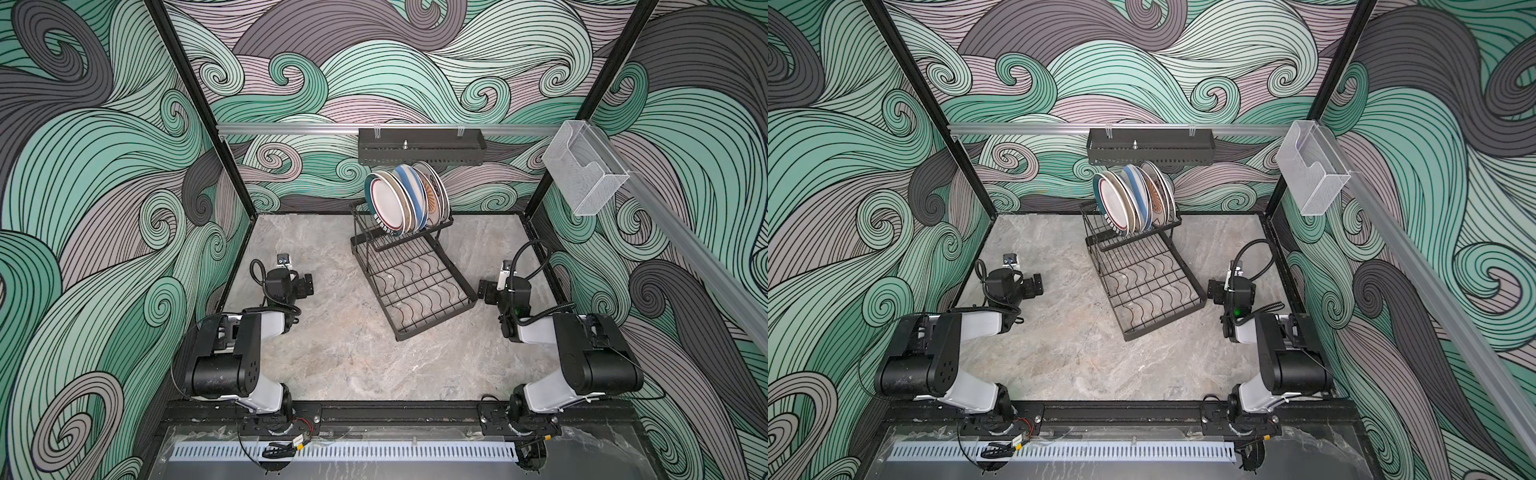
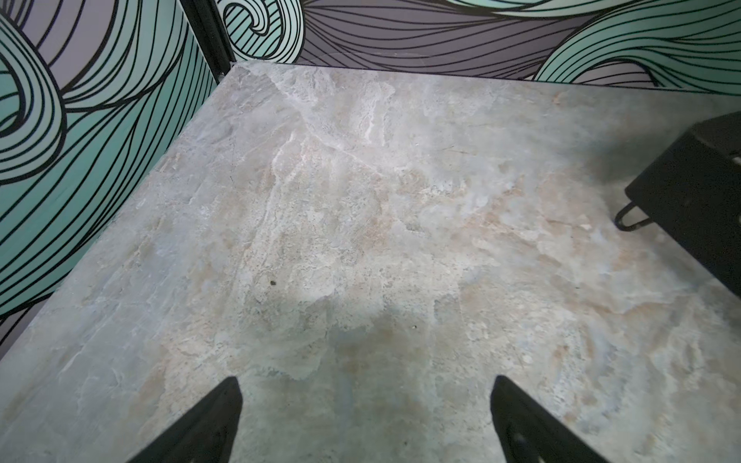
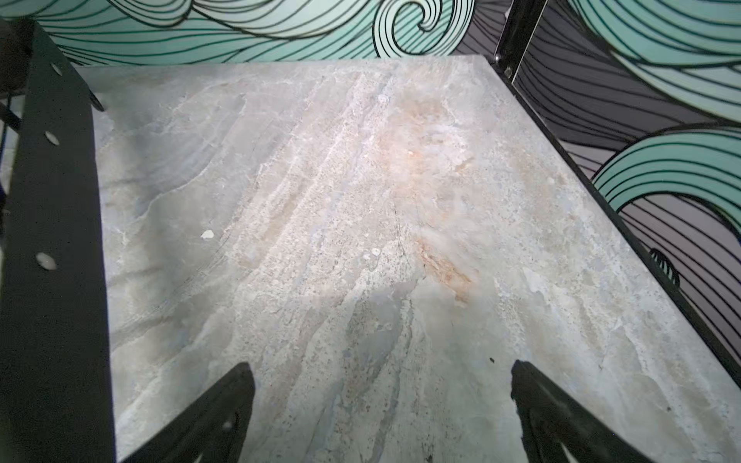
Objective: Load plates into a dish rack
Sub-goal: Reset both arms
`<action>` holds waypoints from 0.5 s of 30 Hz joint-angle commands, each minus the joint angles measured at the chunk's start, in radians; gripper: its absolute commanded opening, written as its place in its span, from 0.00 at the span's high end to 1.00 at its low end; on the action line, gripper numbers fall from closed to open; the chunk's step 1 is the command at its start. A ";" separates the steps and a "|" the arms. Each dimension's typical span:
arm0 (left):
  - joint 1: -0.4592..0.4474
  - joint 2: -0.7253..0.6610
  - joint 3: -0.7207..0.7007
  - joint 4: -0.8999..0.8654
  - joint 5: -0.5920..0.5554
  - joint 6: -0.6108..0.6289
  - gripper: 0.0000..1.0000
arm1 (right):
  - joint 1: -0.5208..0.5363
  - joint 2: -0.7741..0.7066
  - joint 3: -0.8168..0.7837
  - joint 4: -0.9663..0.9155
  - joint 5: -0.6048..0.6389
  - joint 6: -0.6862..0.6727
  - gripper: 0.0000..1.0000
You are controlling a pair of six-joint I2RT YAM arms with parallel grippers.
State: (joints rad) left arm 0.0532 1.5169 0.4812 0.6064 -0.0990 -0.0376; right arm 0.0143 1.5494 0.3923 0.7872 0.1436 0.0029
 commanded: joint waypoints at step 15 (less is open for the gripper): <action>0.002 0.011 -0.003 0.044 0.021 -0.008 0.01 | 0.021 -0.011 0.010 0.065 -0.039 -0.018 0.00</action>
State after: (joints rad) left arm 0.0532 1.5169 0.4808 0.6224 -0.0925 -0.0376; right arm 0.0196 1.5471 0.3927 0.8349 0.1333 -0.0082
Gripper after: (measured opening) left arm 0.987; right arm 0.996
